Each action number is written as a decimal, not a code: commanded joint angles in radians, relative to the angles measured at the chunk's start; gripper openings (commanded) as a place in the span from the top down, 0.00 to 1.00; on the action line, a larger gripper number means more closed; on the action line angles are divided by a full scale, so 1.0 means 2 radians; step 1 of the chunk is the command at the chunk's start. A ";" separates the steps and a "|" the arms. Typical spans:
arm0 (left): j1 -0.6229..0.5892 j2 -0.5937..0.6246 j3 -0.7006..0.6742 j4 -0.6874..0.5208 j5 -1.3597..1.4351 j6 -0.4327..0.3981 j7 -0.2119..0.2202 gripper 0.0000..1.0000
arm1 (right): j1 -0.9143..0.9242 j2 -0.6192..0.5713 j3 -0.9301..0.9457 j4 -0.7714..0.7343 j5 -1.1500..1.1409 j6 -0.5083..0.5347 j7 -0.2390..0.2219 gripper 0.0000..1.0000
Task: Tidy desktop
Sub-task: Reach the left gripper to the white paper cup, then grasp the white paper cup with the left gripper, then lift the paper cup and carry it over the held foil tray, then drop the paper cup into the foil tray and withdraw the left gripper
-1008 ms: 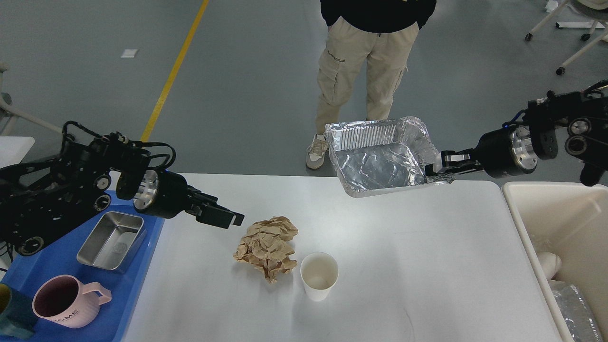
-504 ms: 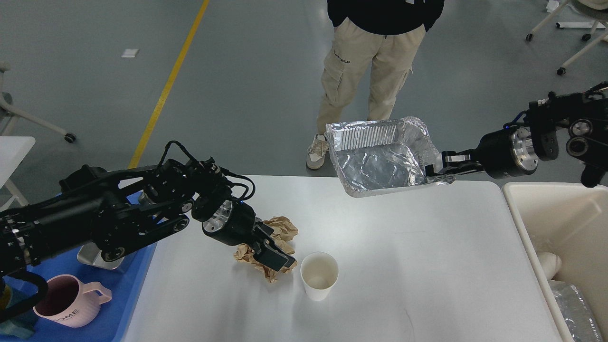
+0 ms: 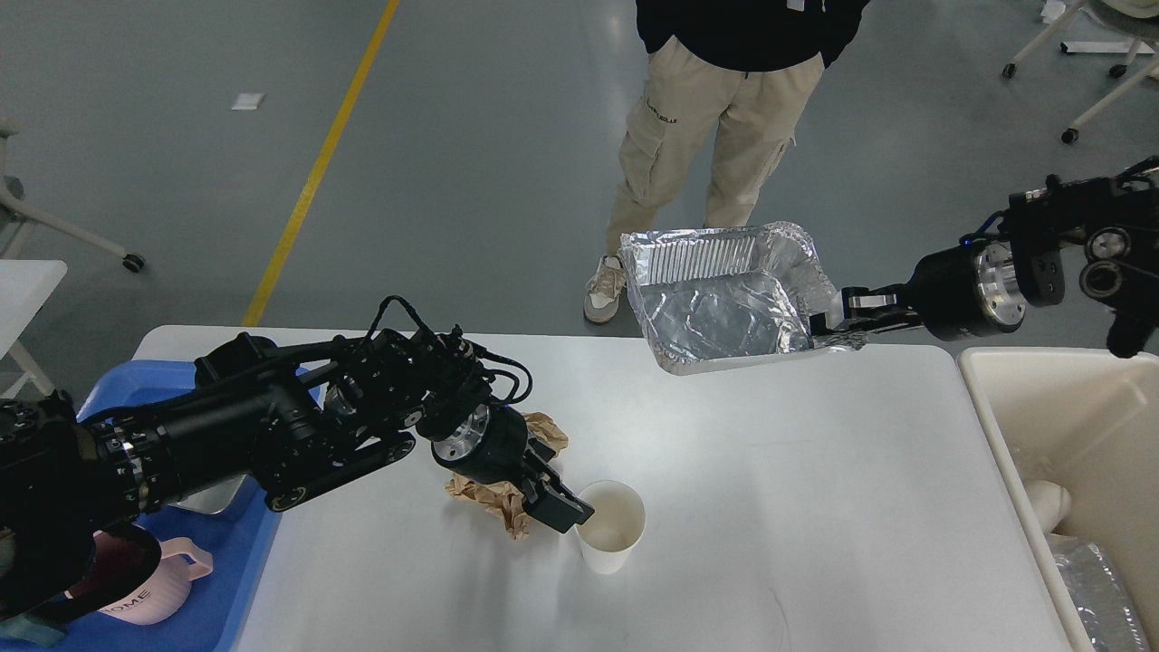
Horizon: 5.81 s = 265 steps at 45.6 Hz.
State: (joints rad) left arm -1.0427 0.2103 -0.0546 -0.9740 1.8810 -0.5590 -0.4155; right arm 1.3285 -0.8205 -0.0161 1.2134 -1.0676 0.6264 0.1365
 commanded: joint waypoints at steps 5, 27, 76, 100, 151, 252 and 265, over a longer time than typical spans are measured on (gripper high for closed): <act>0.026 -0.002 0.004 0.041 0.001 0.042 -0.002 0.09 | -0.001 -0.002 0.007 0.001 0.000 0.000 0.001 1.00; -0.006 -0.041 0.002 0.084 -0.065 0.042 -0.028 0.07 | -0.008 -0.004 0.006 0.000 0.002 0.000 0.002 1.00; -0.022 -0.104 0.083 0.154 -0.070 0.068 -0.094 0.32 | -0.015 -0.018 0.020 0.001 0.002 0.000 0.002 1.00; -0.028 -0.077 0.122 0.155 -0.042 0.070 -0.127 0.99 | -0.025 -0.029 0.023 0.001 0.002 -0.001 0.002 1.00; -0.104 0.288 -0.153 -0.102 -0.183 0.009 -0.140 0.94 | -0.051 -0.023 0.023 -0.018 0.002 0.000 0.002 1.00; -0.174 -0.010 0.018 0.196 -0.371 -0.015 0.051 0.03 | -0.051 -0.043 0.048 0.030 0.002 0.000 0.002 1.00; -0.038 0.246 -0.039 -0.054 -0.368 -0.004 0.062 0.03 | -0.052 -0.038 0.046 0.025 0.002 0.000 0.001 1.00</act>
State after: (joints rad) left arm -1.2273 0.5223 -0.0643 -0.9333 1.1430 -0.5771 -0.3019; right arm 1.2252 -0.9001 0.0755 1.2648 -1.0633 0.6258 0.1396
